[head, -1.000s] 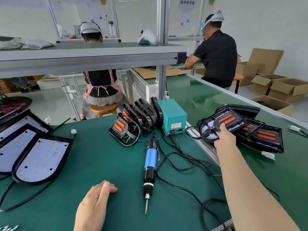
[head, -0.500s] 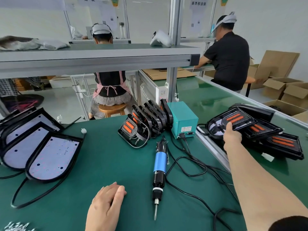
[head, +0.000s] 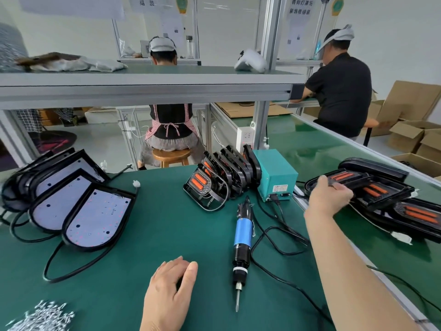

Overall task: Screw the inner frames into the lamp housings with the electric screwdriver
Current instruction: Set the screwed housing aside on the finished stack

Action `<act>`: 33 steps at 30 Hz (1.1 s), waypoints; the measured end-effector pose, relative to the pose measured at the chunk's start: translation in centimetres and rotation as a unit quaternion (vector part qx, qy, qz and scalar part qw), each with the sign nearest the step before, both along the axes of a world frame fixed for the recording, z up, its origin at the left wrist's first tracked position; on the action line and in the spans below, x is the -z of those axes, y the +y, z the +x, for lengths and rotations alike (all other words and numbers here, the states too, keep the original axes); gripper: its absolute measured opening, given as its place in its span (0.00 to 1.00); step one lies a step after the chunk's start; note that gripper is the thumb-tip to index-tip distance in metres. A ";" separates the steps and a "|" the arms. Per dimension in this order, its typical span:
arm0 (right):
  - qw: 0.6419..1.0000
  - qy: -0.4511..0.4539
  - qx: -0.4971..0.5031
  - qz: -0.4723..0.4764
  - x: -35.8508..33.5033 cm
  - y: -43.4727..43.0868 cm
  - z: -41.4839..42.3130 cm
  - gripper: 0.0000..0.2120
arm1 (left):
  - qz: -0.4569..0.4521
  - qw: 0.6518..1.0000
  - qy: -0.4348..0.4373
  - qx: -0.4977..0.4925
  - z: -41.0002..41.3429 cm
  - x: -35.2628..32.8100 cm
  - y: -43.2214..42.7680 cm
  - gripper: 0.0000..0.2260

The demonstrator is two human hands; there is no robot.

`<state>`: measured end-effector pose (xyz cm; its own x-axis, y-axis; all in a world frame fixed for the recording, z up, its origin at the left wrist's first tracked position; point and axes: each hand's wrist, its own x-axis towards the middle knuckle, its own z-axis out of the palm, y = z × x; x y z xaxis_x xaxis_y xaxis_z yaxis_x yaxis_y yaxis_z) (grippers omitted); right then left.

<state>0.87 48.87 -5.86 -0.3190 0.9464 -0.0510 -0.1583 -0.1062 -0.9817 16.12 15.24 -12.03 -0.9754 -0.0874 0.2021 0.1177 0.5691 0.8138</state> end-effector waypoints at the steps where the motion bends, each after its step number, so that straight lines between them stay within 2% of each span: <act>1: 0.999 0.005 -0.026 0.043 -0.4 -1.5 0.0 0.15 | 0.000 1.000 0.002 0.002 0.0 0.2 0.0 0.13; 4: 0.965 -0.044 -0.148 0.210 -0.5 -6.0 -0.2 0.11 | -0.004 1.000 0.004 0.003 0.0 0.5 0.0 0.13; 6: 0.907 -0.105 -0.272 0.303 0.1 -8.9 -0.5 0.12 | -0.004 1.000 0.006 0.002 -0.2 0.7 0.0 0.13; 8: 0.842 -0.175 -0.362 0.361 0.6 -11.4 -1.0 0.16 | -0.006 1.000 0.007 0.007 -0.3 0.7 0.0 0.13; 10: 0.808 -0.218 -0.389 0.386 0.9 -13.4 -1.5 0.20 | -0.012 1.000 0.006 0.016 -0.4 0.6 0.0 0.13; 14: 0.792 -0.270 -0.383 0.392 1.3 -15.7 -2.5 0.20 | -0.017 1.000 0.006 0.021 -0.4 0.4 0.2 0.14; 22: 0.833 -0.239 -0.409 0.285 2.1 -17.3 -2.3 0.09 | -0.034 0.999 0.001 0.018 -0.2 0.0 0.0 0.19; 24: 0.853 -0.218 -0.415 0.230 2.1 -17.9 -1.6 0.07 | -0.044 0.999 0.000 0.018 -0.1 0.1 -0.1 0.20; 25: 0.866 -0.203 -0.419 0.184 2.1 -18.3 -1.3 0.07 | -0.046 0.999 -0.001 0.018 -0.1 0.1 -0.1 0.19; 27: 0.887 -0.149 -0.437 0.029 1.9 -19.5 -0.4 0.07 | -0.035 0.999 -0.003 0.010 -0.2 0.2 -0.2 0.18; 29: 0.880 -0.086 -0.449 -0.128 1.7 -21.2 1.0 0.05 | -0.015 1.000 -0.010 -0.008 -0.2 0.2 -0.3 0.18; 31: 0.867 -0.049 -0.446 -0.216 2.1 -23.1 2.7 0.04 | 0.019 1.000 -0.015 -0.015 -0.2 0.2 -0.4 0.17; 33: 0.860 -0.030 -0.439 -0.259 3.0 -25.0 4.2 0.05 | 0.039 0.999 -0.022 -0.024 -0.2 0.1 -0.5 0.16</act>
